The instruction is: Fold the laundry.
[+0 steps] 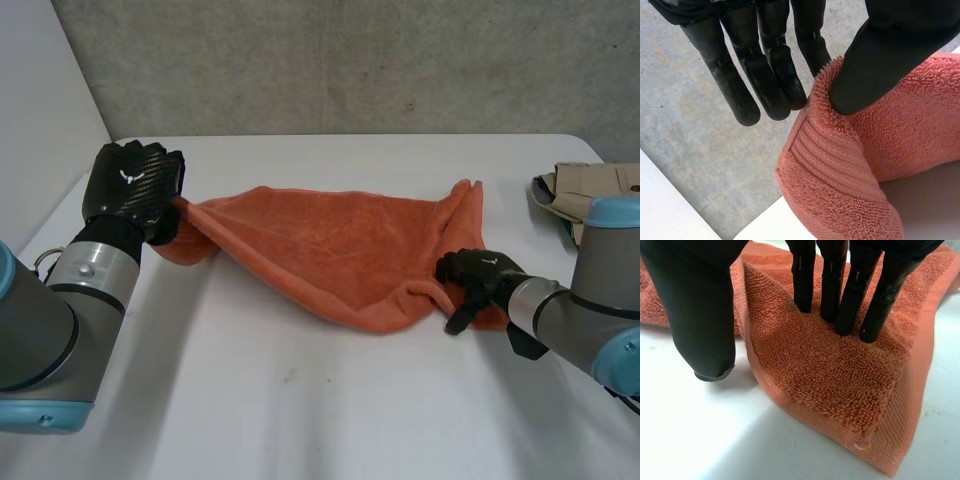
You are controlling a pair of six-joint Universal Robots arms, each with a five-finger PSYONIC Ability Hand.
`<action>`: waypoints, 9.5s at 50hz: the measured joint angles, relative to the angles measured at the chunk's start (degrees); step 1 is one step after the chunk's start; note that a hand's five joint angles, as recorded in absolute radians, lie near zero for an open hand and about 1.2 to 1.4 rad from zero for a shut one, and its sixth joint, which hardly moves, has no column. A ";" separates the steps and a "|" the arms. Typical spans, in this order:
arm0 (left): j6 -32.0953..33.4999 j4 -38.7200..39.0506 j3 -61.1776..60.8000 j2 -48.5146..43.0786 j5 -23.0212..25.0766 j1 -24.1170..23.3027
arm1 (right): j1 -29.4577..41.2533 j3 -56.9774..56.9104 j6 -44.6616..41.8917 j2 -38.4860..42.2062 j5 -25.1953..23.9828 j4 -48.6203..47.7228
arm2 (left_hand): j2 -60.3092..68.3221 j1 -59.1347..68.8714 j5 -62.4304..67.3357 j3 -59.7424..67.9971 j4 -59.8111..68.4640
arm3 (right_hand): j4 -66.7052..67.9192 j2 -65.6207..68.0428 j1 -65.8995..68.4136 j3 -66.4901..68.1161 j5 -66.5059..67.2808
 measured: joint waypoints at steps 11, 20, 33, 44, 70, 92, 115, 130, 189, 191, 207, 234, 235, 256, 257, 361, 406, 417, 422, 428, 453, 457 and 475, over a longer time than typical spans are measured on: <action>0.00 -0.06 -0.10 0.00 -0.05 -0.02 | 2.47 -3.56 1.78 1.88 2.26 0.01 | 0.00 0.00 -0.01 0.00 0.00 | 7.25 8.23 6.56 7.14 6.34; -0.01 -0.28 -0.19 0.11 -0.07 -0.07 | 3.11 -7.28 2.32 3.81 4.36 0.03 | 0.00 0.00 -0.01 0.00 0.00 | 36.15 36.46 28.22 35.69 35.20; 0.17 -5.59 0.02 6.31 0.24 1.58 | -0.94 -6.32 -8.40 -8.71 2.20 6.14 | 0.26 0.00 -0.02 0.20 0.34 | 36.41 36.48 28.22 35.76 35.31; 0.53 -20.01 0.82 18.63 5.49 6.22 | -10.14 -2.88 -39.55 -28.39 1.96 24.76 | 0.52 0.00 -0.01 0.31 0.65 | 36.43 36.48 28.22 35.76 35.31; 6.41 -26.67 25.08 -20.00 8.45 7.75 | -2.74 -28.48 -39.75 2.98 10.13 29.60 | 1.23 0.00 -0.01 1.03 1.40 | 36.43 36.48 28.22 35.76 35.67; 1.04 6.59 52.10 -18.90 3.57 5.20 | 3.82 -55.63 -31.31 -0.18 13.82 -10.33 | 1.61 -0.03 -0.01 1.38 1.76 | 36.44 36.48 28.80 35.76 35.67; -1.25 5.32 16.69 -21.67 8.31 8.43 | 4.24 -18.26 -32.08 1.78 8.09 -8.48 | 1.68 -0.03 0.46 1.40 1.77 | 36.45 36.48 28.80 35.76 35.67; 19.17 -15.41 0.19 -7.82 7.68 8.97 | -0.37 -6.39 -40.42 -6.96 7.49 15.19 | 1.69 -0.03 0.46 1.40 1.78 | 36.46 36.48 29.89 35.76 35.76; 7.89 -34.01 16.22 -3.99 7.47 6.73 | -1.10 12.63 -9.25 -10.42 -3.10 -3.57 | 1.69 -0.03 0.46 1.40 1.78 | -17.93 -17.62 -15.00 -18.48 -16.61; 7.89 -34.01 16.22 -3.99 7.47 6.73 | -1.10 12.63 -9.25 -10.42 -3.10 -3.57 | 1.69 -0.03 0.46 1.40 1.78 | -17.93 -17.62 -15.00 -18.48 -16.61; 7.82 -33.67 16.03 -5.41 5.47 7.52 | 0.15 8.69 -10.32 -6.05 -0.65 -5.54 | 1.69 -0.03 0.46 1.40 1.78 | 0.71 1.16 0.58 0.65 0.28; 7.85 -32.78 14.82 -5.34 5.10 10.65 | -4.57 2.38 -16.59 -3.10 -0.27 -5.68 | 1.69 -0.03 0.46 1.40 1.78 | 35.83 35.97 27.91 35.30 34.47; 7.84 -32.78 14.72 -5.32 5.10 10.63 | -4.82 2.26 -16.92 -3.11 -0.27 -5.62 | 1.69 -0.03 0.46 1.40 1.78 | 36.29 36.05 27.91 35.71 34.88; 7.89 -33.18 7.48 0.58 5.76 10.06 | -15.29 3.01 -34.65 -11.63 -3.53 11.97 | 1.69 -0.03 0.46 1.40 1.78 | 36.44 36.05 29.65 35.76 35.72; 7.88 -33.09 6.53 1.52 5.84 9.99 | -15.78 3.42 -35.52 -12.79 -4.54 13.37 | 1.69 -0.03 0.46 1.40 1.78 | 36.45 36.05 29.65 35.76 35.72; 8.72 -37.42 4.32 0.88 5.80 9.07 | -19.16 -0.67 -50.71 -12.60 -2.06 38.15 | 1.69 -0.03 0.46 1.40 1.78 | 36.44 35.83 28.32 35.65 35.65; 17.65 -27.36 23.63 -13.88 -1.01 4.11 | -8.74 -21.91 -37.01 -2.84 2.53 21.62 | 1.69 -0.03 0.46 1.41 1.78 | 36.46 35.83 28.32 35.65 36.16; 18.15 -17.74 30.96 -26.06 -0.78 4.03 | -6.16 -29.55 -36.23 5.10 7.12 14.78 | 1.69 -0.03 0.46 1.41 1.78 | 36.46 35.83 28.32 35.65 36.16; 18.76 -13.60 35.04 -31.23 -0.76 4.01 | -5.07 -33.39 -36.33 9.39 9.53 11.48 | 1.69 -0.03 0.46 1.41 1.78 | 36.46 35.83 28.32 35.65 36.16; 19.57 -9.80 38.62 -35.75 -0.71 3.27 | -3.58 -38.07 -36.30 14.11 12.28 8.41 | -17.39 -17.59 -16.60 -17.19 -17.38 | -2.74 -3.94 -7.16 -3.75 -2.04; 10.43 -7.30 10.72 -12.45 -0.87 -0.41 | -9.84 -1.91 -21.47 -10.08 4.57 5.60 | -55.38 -53.53 -53.68 -54.92 -55.43 | -18.01 -18.37 -15.17 -19.46 -17.01; 7.47 -7.25 7.57 -11.28 -0.80 -0.45 | -11.86 3.06 -21.60 -10.51 1.89 4.02 | -55.38 -53.53 -53.67 -54.92 -55.43 | -17.86 -17.96 -14.96 -18.60 -16.79; 5.32 -6.08 5.77 -12.32 -0.80 -0.49 | -14.09 5.92 -24.80 -2.80 0.32 -11.79 | -55.38 -53.53 -53.66 -54.92 -55.43 | 33.66 34.27 27.86 33.29 32.54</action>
